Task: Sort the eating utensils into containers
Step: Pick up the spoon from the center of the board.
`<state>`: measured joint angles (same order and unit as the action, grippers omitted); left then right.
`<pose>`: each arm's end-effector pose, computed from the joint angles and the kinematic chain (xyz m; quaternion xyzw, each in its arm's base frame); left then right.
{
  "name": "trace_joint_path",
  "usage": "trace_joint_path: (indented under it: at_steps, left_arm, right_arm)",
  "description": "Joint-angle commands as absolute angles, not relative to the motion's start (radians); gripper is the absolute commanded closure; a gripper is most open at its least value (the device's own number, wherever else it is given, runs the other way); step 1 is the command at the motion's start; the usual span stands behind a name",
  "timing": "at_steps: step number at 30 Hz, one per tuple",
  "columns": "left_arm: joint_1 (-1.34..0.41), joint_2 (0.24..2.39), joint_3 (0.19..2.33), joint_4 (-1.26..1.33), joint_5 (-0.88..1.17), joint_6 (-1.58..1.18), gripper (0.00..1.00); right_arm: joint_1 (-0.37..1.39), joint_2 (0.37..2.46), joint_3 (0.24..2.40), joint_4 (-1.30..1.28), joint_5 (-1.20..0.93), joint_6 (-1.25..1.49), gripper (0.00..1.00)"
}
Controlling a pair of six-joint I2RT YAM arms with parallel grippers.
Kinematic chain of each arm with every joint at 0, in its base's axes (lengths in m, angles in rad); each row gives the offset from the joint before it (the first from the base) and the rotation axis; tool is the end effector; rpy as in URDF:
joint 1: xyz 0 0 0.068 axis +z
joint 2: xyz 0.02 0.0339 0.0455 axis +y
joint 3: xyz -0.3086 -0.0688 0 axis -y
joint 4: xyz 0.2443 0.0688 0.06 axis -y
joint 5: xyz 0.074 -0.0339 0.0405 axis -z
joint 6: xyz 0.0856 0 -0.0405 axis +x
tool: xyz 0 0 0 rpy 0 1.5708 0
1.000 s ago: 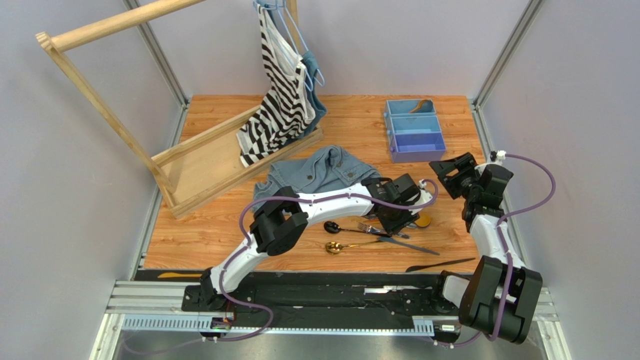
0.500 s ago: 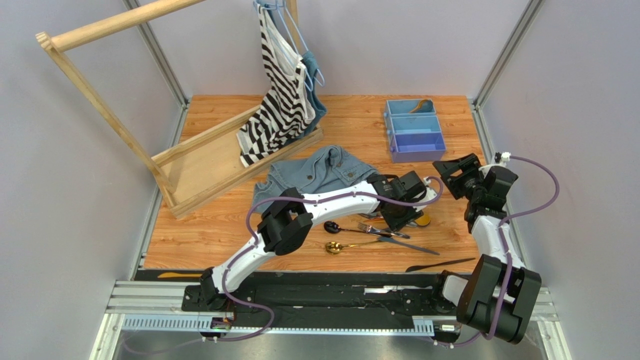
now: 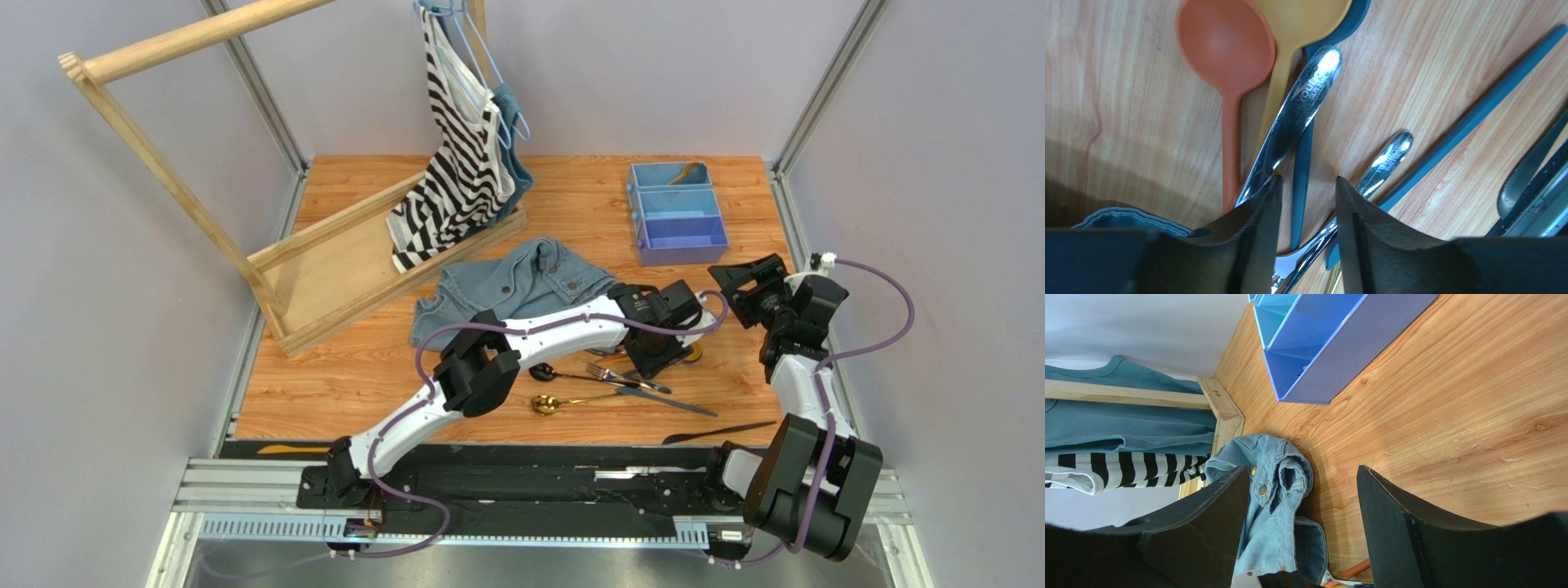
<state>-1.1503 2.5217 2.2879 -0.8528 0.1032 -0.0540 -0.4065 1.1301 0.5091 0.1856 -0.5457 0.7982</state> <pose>0.2356 -0.5484 0.1537 0.5158 0.8211 -0.1769 0.1689 0.2522 -0.0602 0.2372 0.3406 0.7511 0.3236 0.4637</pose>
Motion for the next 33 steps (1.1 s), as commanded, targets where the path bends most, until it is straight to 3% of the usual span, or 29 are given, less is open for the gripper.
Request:
trace_joint_path:
  at_steps: [1,8,11,12,13,23,33]
  left_arm:
    - [-1.157,2.534,2.326,-0.903,0.081,-0.066,0.57]
    - [-1.184,2.554,2.349,-0.956,0.002,-0.089,0.61]
    - [-1.184,2.551,2.336,-0.962,0.003,-0.080,0.78]
    - [-1.184,2.548,2.332,-0.962,0.011,-0.077,0.93]
    - [-1.184,2.545,2.313,-0.959,0.012,-0.077,1.00]
    - [-1.155,2.419,2.258,-0.858,0.047,-0.136,1.00]
    - [-1.111,2.243,2.183,-0.739,0.268,-0.202,1.00]
  right_arm:
    - [-0.422,1.132,0.502,0.235,-0.566,0.815,0.32]
    - [-0.433,1.127,0.492,0.252,-0.580,0.828,0.32]
    - [-0.436,1.131,0.491,0.252,-0.586,0.830,0.32]
    - [-0.437,1.131,0.491,0.253,-0.586,0.830,0.32]
    - [-0.439,1.129,0.491,0.252,-0.587,0.831,0.32]
    - [-0.442,1.144,0.491,0.261,-0.597,0.830,0.32]
    - [-0.445,1.150,0.489,0.271,-0.603,0.833,0.32]
